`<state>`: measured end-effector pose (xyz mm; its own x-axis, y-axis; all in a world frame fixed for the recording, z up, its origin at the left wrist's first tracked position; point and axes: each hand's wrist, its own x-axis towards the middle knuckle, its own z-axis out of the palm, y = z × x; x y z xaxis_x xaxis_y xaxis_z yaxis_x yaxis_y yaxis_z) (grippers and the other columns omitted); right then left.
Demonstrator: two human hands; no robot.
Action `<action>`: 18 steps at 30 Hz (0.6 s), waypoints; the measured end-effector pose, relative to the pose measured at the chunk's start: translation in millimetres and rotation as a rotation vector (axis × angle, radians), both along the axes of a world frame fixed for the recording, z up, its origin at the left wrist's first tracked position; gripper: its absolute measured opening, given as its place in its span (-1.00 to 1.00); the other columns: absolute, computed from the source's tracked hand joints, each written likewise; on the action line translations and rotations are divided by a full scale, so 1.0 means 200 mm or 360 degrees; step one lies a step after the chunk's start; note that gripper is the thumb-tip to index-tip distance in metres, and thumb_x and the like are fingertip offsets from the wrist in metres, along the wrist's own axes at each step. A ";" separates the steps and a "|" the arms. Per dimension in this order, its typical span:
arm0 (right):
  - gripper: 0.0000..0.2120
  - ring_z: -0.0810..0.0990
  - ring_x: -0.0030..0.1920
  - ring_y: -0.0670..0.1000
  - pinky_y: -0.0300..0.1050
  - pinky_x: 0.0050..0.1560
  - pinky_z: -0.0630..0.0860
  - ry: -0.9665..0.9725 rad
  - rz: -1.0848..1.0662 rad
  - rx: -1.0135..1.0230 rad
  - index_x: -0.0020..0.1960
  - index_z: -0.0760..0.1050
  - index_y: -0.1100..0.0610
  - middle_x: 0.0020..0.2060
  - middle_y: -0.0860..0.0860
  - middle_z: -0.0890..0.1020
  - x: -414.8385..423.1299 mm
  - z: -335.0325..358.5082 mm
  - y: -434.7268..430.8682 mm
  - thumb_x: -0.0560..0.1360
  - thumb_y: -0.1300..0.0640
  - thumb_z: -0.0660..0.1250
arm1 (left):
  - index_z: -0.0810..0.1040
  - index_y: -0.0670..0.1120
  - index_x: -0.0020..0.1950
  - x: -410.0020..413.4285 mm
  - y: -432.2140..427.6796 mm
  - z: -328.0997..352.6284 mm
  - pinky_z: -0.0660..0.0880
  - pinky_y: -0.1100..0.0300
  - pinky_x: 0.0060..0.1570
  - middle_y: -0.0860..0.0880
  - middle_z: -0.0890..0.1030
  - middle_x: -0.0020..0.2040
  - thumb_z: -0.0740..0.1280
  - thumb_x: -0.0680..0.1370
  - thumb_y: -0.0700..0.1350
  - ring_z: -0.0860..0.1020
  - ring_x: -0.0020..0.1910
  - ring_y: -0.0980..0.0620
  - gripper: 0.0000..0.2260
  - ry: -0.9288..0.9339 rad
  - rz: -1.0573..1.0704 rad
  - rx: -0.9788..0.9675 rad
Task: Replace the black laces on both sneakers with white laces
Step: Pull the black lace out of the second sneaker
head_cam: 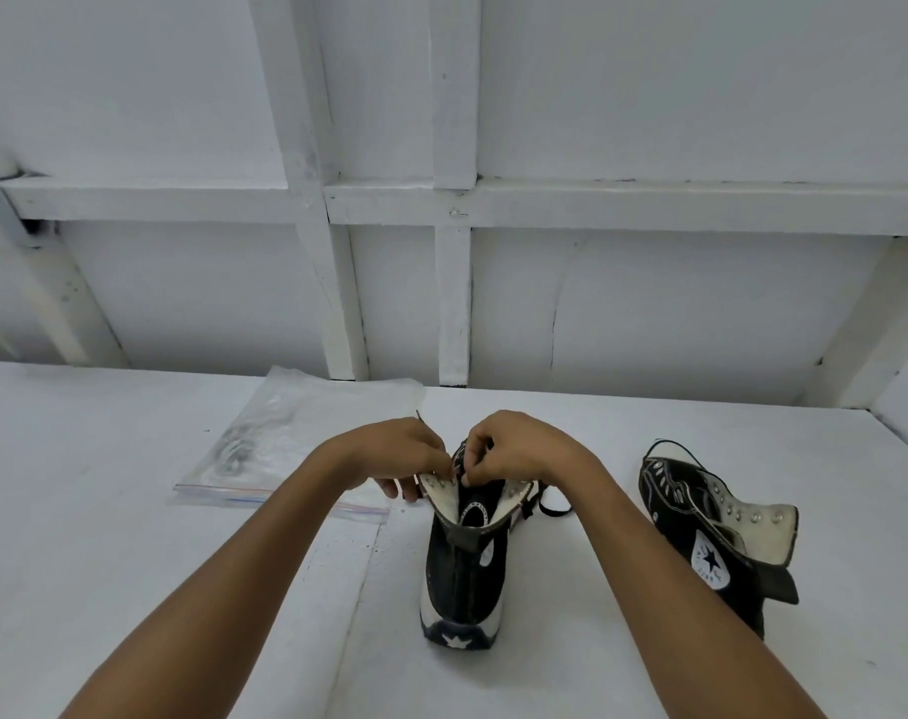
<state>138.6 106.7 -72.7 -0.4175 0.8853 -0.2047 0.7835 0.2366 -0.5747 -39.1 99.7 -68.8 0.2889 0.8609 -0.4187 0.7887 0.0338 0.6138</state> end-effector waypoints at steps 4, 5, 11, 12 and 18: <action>-0.86 0.51 -0.25 -0.11 -0.24 -0.25 0.42 0.0152 -0.0034 -0.0007 -0.29 0.58 0.02 -0.27 -0.11 0.62 0.01 -0.03 0.00 0.41 0.19 0.43 | 0.60 -0.12 -0.10 0.01 -0.03 -0.01 0.46 0.24 -0.30 -0.01 0.64 -0.25 0.27 0.54 -0.11 0.59 -0.35 0.08 -0.86 -0.0041 0.0086 0.0027; -0.85 0.51 -0.25 -0.12 -0.26 -0.26 0.40 0.0275 -0.0048 -0.0045 -0.28 0.57 0.03 -0.27 -0.12 0.61 0.02 -0.02 -0.01 0.42 0.21 0.42 | 0.59 -0.10 -0.13 0.01 -0.03 -0.01 0.45 0.24 -0.31 0.01 0.63 -0.27 0.28 0.54 -0.12 0.59 -0.36 0.09 -0.87 -0.0064 0.0111 0.0037; -0.84 0.67 -0.10 0.02 -0.08 -0.04 0.55 0.1441 -0.0290 -0.0410 -0.16 0.40 0.16 -0.11 0.11 0.72 0.07 0.01 -0.04 0.59 0.28 0.25 | 0.60 -0.07 -0.15 0.00 -0.06 -0.02 0.48 0.29 -0.36 0.04 0.58 -0.28 0.30 0.55 -0.13 0.54 -0.36 0.13 -0.88 -0.0110 0.0226 0.0088; -0.83 0.68 -0.16 0.08 -0.04 -0.05 0.58 0.1607 -0.0302 -0.0497 -0.15 0.37 0.17 -0.18 0.14 0.70 0.08 0.02 -0.04 0.62 0.27 0.21 | 0.61 -0.09 -0.14 0.01 -0.06 -0.03 0.48 0.29 -0.36 0.04 0.58 -0.28 0.31 0.55 -0.13 0.54 -0.34 0.12 -0.88 -0.0128 0.0244 0.0088; -0.83 0.28 -0.51 -0.10 -0.27 -0.47 0.25 0.1091 -0.0426 -0.0216 -0.16 0.45 0.12 -0.49 -0.10 0.45 0.13 -0.01 -0.01 0.52 0.11 0.40 | 0.63 -0.11 -0.12 0.02 -0.07 -0.03 0.49 0.27 -0.35 0.06 0.59 -0.34 0.33 0.54 -0.14 0.55 -0.40 0.15 -0.89 -0.0180 0.0324 0.0077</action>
